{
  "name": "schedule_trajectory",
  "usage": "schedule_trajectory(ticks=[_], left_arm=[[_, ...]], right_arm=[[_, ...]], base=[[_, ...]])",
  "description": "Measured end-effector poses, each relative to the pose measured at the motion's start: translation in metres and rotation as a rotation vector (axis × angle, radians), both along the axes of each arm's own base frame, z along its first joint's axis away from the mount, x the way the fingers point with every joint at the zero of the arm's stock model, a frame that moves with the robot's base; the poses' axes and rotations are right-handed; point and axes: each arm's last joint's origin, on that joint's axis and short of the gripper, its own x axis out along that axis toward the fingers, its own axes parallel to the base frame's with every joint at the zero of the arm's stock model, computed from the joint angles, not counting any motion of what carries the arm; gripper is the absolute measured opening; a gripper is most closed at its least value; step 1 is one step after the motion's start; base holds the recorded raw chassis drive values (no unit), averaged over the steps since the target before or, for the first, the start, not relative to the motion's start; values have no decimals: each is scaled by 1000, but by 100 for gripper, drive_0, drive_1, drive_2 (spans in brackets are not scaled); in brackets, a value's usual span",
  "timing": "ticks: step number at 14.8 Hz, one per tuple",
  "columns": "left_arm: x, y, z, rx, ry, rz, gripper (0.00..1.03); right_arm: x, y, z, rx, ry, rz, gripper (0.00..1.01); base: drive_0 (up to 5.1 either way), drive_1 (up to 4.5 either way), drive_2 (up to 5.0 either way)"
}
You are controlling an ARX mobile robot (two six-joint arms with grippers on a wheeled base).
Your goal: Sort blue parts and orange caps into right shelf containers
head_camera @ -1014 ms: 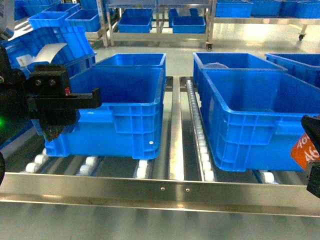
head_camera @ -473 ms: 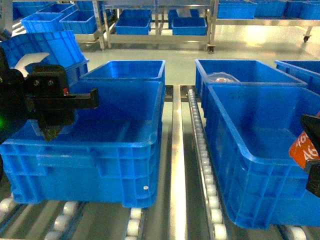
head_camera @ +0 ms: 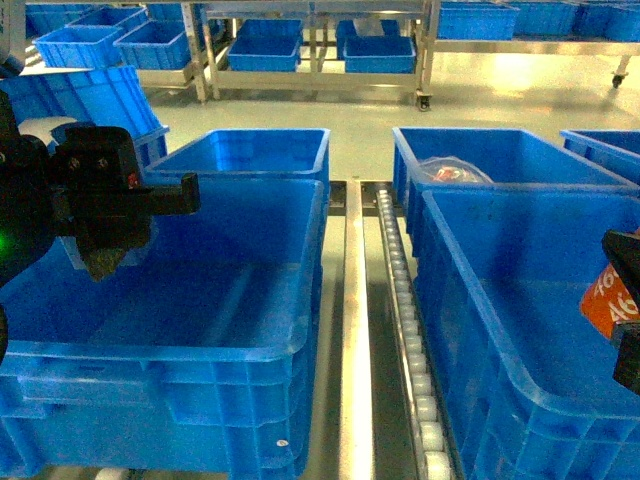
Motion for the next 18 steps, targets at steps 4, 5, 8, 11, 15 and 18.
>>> schedule_trajectory(ticks=[4, 5, 8, 11, 15, 18], left_arm=[[0, 0, 0, 0, -1, 1, 40], [0, 0, 0, -2, -3, 0, 40], [0, 0, 0, -1, -2, -2, 40], [0, 0, 0, 1, 1, -1, 40], [0, 0, 0, 0, 0, -2, 40], [0, 0, 0, 0, 1, -2, 40]], right_arm=[[0, 0, 0, 0, -1, 0, 44], [0, 0, 0, 2, -3, 1, 44], [0, 0, 0, 0, 0, 1, 44], [0, 0, 0, 0, 0, -1, 44], [0, 0, 0, 0, 0, 0, 44], [0, 0, 0, 0, 1, 0, 44]], base=[[5, 429, -419], [3, 434, -427], [3, 433, -427], [2, 96, -91], [0, 0, 0], [5, 190, -179]])
